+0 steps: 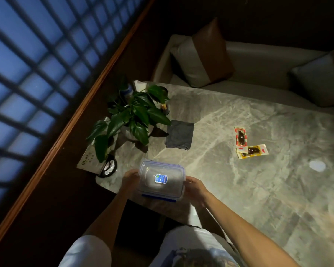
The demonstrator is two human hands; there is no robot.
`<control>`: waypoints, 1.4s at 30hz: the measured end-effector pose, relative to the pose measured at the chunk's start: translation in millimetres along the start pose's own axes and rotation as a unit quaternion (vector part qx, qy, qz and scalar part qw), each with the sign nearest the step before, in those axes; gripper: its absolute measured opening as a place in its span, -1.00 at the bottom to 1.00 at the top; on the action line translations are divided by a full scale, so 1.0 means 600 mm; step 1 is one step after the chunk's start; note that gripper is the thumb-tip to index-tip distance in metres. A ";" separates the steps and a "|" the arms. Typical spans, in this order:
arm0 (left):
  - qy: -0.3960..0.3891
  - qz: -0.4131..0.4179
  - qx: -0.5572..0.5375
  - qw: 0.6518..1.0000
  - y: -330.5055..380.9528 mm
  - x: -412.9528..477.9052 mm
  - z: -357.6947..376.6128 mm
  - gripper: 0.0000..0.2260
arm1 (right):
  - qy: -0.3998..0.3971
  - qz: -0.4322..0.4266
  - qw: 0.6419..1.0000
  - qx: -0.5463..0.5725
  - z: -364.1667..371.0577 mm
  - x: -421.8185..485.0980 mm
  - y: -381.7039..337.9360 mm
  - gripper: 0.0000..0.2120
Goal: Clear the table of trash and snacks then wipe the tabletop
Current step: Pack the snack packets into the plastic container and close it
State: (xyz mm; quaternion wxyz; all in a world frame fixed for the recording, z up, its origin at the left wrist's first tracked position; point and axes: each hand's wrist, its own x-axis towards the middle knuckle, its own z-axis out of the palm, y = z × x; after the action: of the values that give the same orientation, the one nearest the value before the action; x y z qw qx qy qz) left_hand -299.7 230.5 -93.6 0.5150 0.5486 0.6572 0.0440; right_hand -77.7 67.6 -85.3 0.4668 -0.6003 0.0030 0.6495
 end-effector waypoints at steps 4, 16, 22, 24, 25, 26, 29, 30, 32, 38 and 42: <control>-0.011 -0.015 -0.063 0.998 0.023 -0.050 0.081 -0.90 | 0.043 -0.023 0.997 -0.056 -0.085 -0.037 -0.013 -0.78; -0.099 0.109 0.042 0.988 0.142 -0.273 0.485 -0.75 | 0.273 -0.048 0.960 -0.048 -0.525 -0.193 0.020 -0.69; -0.114 0.083 -0.008 0.990 0.173 -0.328 0.607 -0.58 | 0.274 -0.107 0.955 -0.031 -0.614 -0.267 0.007 -0.71; -0.122 0.073 -0.001 0.990 0.180 -0.332 0.626 -0.49 | 0.247 -0.132 0.959 -0.040 -0.622 -0.283 0.001 -0.70; -0.131 0.064 0.005 0.989 0.184 -0.335 0.633 -0.52 | 0.239 -0.143 0.959 -0.049 -0.629 -0.287 0.001 -0.70; -0.132 0.053 0.018 0.990 0.188 -0.338 0.640 -0.59 | 0.235 -0.155 0.957 -0.068 -0.638 -0.286 0.004 -0.70; -0.114 0.037 0.062 0.991 0.196 -0.343 0.654 -0.68 | 0.233 -0.160 0.956 -0.084 -0.660 -0.285 0.010 -0.74; -0.111 0.038 0.081 0.990 0.194 -0.342 0.658 -0.65 | 0.234 -0.158 0.956 -0.082 -0.666 -0.284 0.011 -0.73; -0.101 0.050 0.086 0.990 0.208 -0.354 0.657 -0.65 | 0.228 -0.168 0.956 -0.073 -0.667 -0.297 -0.001 -0.73; -0.143 0.045 -0.190 0.970 0.301 -0.403 0.632 -0.86 | 0.156 -0.101 0.970 0.158 -0.705 -0.344 -0.059 -0.65; -0.151 -0.006 -0.317 0.936 0.332 -0.394 0.633 -0.84 | 0.108 -0.120 0.968 0.193 -0.722 -0.373 -0.067 -0.69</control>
State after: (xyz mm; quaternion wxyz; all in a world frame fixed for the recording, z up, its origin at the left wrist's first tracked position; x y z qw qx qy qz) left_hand 79.1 -64.9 1.9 0.7555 0.3527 0.5272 0.1637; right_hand 248.7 -288.9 -9.0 0.6453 -0.5610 0.1070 0.5073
